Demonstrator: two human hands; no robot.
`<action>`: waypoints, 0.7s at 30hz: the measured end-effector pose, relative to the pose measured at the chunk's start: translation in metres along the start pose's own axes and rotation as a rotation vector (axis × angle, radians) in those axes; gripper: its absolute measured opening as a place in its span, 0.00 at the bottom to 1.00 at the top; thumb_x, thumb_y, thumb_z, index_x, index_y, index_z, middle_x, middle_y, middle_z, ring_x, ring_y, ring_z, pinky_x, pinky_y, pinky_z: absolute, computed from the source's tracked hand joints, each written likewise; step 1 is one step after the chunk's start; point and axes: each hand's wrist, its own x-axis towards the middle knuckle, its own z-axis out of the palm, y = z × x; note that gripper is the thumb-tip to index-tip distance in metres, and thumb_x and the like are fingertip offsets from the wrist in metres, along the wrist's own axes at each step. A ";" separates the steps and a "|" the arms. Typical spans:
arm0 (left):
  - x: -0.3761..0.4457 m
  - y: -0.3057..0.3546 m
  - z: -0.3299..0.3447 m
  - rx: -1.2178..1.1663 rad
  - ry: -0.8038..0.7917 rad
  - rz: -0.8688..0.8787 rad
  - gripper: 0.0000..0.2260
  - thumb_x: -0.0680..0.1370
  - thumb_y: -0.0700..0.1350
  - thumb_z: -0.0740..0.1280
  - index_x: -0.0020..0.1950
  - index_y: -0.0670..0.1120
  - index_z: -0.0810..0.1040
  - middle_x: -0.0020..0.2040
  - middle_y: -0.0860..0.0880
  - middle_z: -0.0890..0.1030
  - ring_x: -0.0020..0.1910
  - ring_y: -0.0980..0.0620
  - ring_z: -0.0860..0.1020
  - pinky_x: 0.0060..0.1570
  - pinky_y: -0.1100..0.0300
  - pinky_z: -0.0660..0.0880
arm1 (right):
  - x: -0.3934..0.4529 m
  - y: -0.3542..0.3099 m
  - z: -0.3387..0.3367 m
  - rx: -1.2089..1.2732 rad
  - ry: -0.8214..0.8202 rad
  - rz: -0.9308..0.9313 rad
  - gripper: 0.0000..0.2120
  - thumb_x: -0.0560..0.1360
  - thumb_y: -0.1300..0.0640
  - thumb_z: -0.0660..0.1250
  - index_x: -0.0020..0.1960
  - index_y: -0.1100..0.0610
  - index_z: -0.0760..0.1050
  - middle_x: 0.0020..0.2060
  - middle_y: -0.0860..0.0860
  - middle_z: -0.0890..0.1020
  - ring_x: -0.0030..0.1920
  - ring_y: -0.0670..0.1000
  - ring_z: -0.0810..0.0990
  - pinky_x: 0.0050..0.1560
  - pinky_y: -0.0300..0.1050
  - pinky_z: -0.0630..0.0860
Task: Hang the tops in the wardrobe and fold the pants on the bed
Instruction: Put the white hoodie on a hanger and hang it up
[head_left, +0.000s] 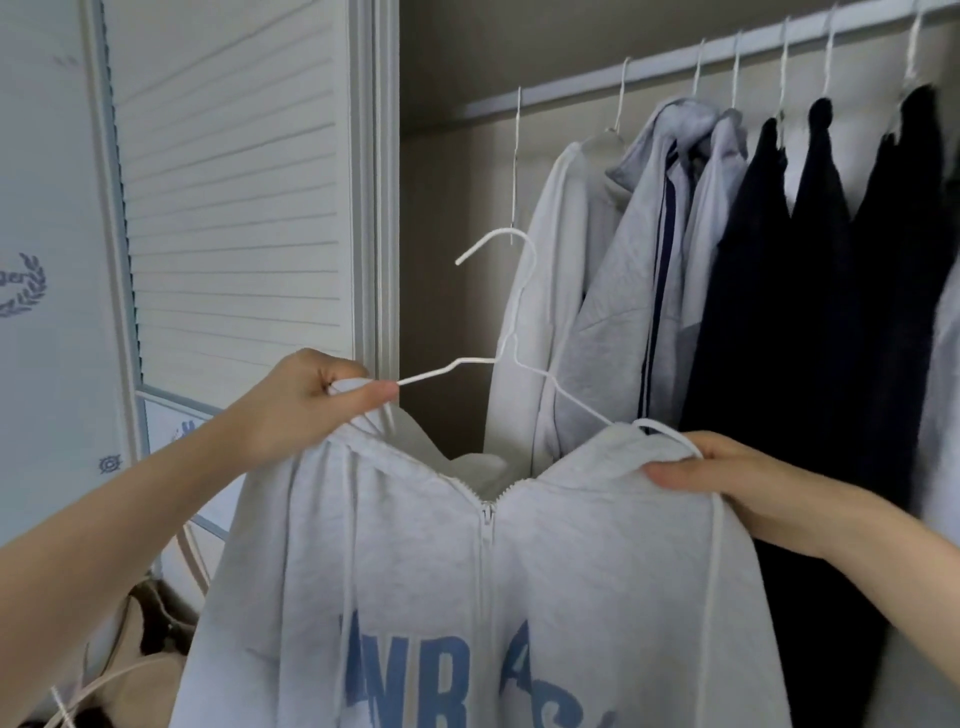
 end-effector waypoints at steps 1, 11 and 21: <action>0.005 -0.004 -0.001 0.042 -0.011 0.001 0.24 0.72 0.66 0.65 0.25 0.50 0.72 0.24 0.54 0.66 0.25 0.57 0.66 0.29 0.69 0.63 | 0.001 -0.004 0.005 0.067 0.012 -0.008 0.31 0.48 0.44 0.84 0.47 0.58 0.85 0.48 0.58 0.85 0.46 0.52 0.85 0.42 0.40 0.80; 0.084 0.021 0.034 -0.102 0.056 -0.024 0.21 0.84 0.57 0.50 0.77 0.57 0.59 0.75 0.56 0.63 0.71 0.58 0.64 0.69 0.63 0.56 | -0.015 -0.118 0.028 0.364 0.329 -0.273 0.08 0.61 0.57 0.72 0.34 0.62 0.85 0.36 0.56 0.85 0.34 0.51 0.85 0.35 0.42 0.82; 0.127 0.059 0.074 -0.363 -0.383 -0.038 0.22 0.79 0.68 0.56 0.70 0.63 0.67 0.69 0.55 0.74 0.67 0.49 0.73 0.67 0.42 0.70 | 0.041 -0.152 0.068 0.231 0.708 -0.452 0.05 0.76 0.56 0.68 0.44 0.58 0.78 0.40 0.54 0.82 0.36 0.49 0.82 0.40 0.39 0.80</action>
